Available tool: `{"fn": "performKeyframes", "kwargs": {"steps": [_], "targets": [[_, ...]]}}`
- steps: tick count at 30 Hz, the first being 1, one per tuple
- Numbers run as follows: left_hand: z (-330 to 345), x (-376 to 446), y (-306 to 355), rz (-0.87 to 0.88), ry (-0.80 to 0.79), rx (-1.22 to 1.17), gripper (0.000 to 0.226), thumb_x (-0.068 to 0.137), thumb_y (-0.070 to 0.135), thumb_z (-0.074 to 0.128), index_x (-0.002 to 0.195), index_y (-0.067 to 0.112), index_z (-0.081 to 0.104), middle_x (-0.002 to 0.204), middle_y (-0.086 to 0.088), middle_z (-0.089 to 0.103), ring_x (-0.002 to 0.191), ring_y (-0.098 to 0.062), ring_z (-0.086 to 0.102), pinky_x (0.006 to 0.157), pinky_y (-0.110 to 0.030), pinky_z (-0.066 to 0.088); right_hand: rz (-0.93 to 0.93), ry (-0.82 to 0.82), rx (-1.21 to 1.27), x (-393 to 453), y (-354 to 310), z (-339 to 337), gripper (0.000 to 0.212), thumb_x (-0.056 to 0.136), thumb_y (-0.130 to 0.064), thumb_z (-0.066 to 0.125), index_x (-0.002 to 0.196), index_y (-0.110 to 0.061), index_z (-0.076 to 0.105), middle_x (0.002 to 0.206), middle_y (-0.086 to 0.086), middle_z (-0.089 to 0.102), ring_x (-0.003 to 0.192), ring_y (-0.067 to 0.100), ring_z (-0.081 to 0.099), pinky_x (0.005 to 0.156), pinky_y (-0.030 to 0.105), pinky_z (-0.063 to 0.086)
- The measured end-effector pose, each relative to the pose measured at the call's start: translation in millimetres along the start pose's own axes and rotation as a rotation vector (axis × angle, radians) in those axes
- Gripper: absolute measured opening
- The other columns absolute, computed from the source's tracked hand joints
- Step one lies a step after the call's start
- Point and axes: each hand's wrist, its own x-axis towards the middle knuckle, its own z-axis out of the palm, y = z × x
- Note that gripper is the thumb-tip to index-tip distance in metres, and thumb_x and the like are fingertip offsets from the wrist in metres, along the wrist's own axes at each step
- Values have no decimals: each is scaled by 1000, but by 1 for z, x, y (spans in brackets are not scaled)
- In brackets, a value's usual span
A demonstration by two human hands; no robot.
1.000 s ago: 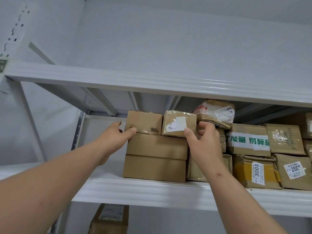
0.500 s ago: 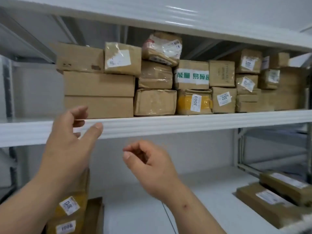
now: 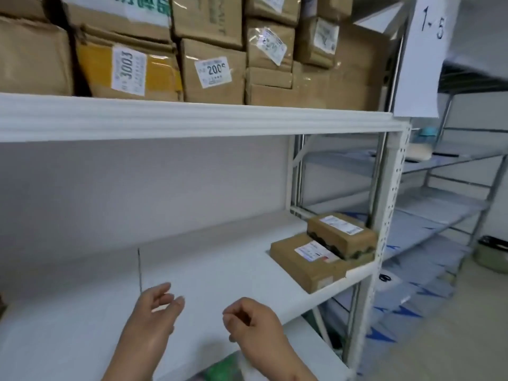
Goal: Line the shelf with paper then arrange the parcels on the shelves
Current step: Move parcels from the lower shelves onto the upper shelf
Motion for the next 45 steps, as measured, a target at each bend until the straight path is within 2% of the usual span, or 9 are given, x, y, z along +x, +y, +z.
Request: {"fn": "performKeyframes", "kwargs": {"steps": [5, 14, 24, 29, 32, 34, 38, 42, 45], "targets": [[109, 1, -35, -189, -167, -88, 29, 94, 17, 61, 122, 17, 55, 114, -8, 60, 100, -22, 60, 84, -39, 47, 224, 154, 121, 15, 60, -95, 18, 94, -16, 59, 77, -17, 66, 70, 9, 65, 60, 22, 58, 56, 27, 48], [232, 28, -39, -376, -309, -162, 32, 93, 19, 62, 124, 12, 56, 106, -3, 61, 97, -20, 60, 68, -32, 49, 416, 405, 131, 50, 133, -181, 25, 95, -30, 59, 80, -14, 70, 74, 2, 72, 63, 12, 66, 74, 32, 53], [291, 87, -40, -417, -297, -170, 70, 85, 32, 68, 146, 13, 39, 136, -8, 50, 109, -24, 49, 101, -40, 42, 424, 684, 153, 104, 138, -242, 23, 100, -32, 51, 86, -21, 66, 93, 3, 68, 89, 21, 61, 84, 38, 48], [314, 103, -45, -479, -335, -216, 50, 95, 27, 59, 141, 13, 46, 138, -9, 49, 130, -29, 43, 106, -45, 37, 300, 770, 48, 135, 138, -285, 12, 100, -28, 50, 91, -26, 58, 98, -3, 61, 89, 9, 56, 85, 39, 46], [329, 112, -37, -479, -373, -217, 6, 95, 28, 59, 90, 27, 60, 104, -2, 58, 105, -24, 48, 96, -41, 38, 234, 783, -121, 166, 147, -308, 26, 99, -30, 51, 120, -17, 59, 111, 1, 58, 101, 17, 55, 89, 40, 49], [338, 117, -40, -441, -352, -219, 16, 95, 25, 57, 81, 30, 58, 89, 6, 59, 85, -15, 51, 88, -36, 39, 210, 736, -273, 188, 153, -319, 35, 97, -31, 53, 128, -14, 57, 122, 4, 58, 113, 22, 54, 97, 45, 48], [355, 122, -38, -463, -226, -181, 13, 93, 22, 57, 90, 31, 67, 94, 16, 67, 88, -2, 57, 88, -36, 42, 254, 568, -648, 221, 165, -329, 51, 93, -49, 49, 135, -20, 51, 143, 5, 44, 133, 29, 37, 109, 48, 37], [365, 121, -39, -451, -169, -213, 49, 76, 28, 61, 125, 24, 62, 119, -1, 69, 106, -24, 65, 98, -50, 49, 331, 530, -800, 234, 167, -339, 64, 87, -63, 47, 138, -25, 45, 145, 5, 44, 134, 31, 31, 106, 48, 32], [366, 119, -33, -452, -32, -286, 52, 93, 11, 58, 140, 29, 43, 125, -1, 55, 104, -30, 56, 93, -46, 48, 381, 523, -707, 238, 164, -346, 68, 81, -68, 52, 135, -25, 49, 135, 9, 48, 126, 35, 39, 103, 48, 33]]}}
